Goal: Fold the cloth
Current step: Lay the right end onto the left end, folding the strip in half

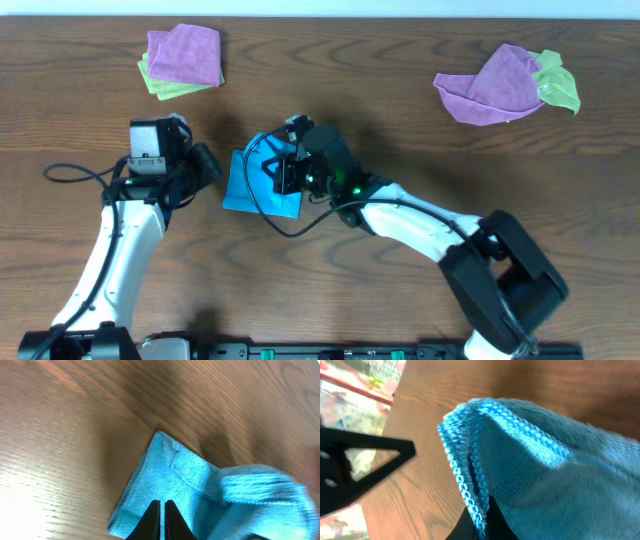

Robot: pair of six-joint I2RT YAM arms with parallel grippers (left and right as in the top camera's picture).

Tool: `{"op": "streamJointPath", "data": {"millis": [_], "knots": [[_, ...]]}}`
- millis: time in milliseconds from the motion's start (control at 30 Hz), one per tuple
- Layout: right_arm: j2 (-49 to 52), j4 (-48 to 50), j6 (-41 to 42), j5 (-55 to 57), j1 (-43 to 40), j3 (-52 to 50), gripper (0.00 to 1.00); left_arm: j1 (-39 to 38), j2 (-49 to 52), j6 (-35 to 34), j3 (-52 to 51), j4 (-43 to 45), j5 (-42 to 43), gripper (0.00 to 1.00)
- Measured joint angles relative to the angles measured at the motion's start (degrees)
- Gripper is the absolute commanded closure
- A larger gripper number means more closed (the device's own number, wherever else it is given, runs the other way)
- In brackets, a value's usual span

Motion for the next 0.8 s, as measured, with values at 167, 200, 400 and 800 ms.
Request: {"op": "streamJointPath", "data": {"millis": [167,200,400,800], "knots": [[3.4,0.0,0.0,0.0,1.6,1.4,0.99,1.1,-0.6,1.5,0.0,-1.5,-0.3,0.94],[4.0,0.0,0.0,0.1,1.9,1.8,0.99,1.1,-0.7,1.9,0.0,-1.8,-0.4,0.94],[7.5,0.0,0.0,0.1,2.5,5.7,0.99,1.1,-0.8,2.9,0.0,-2.9,-0.5,0.94],[9.4,0.0,-0.3,1.2,2.6,9.0,0.99,1.3,-0.8,3.4,0.0,-3.0,-0.7,0.94]]}}
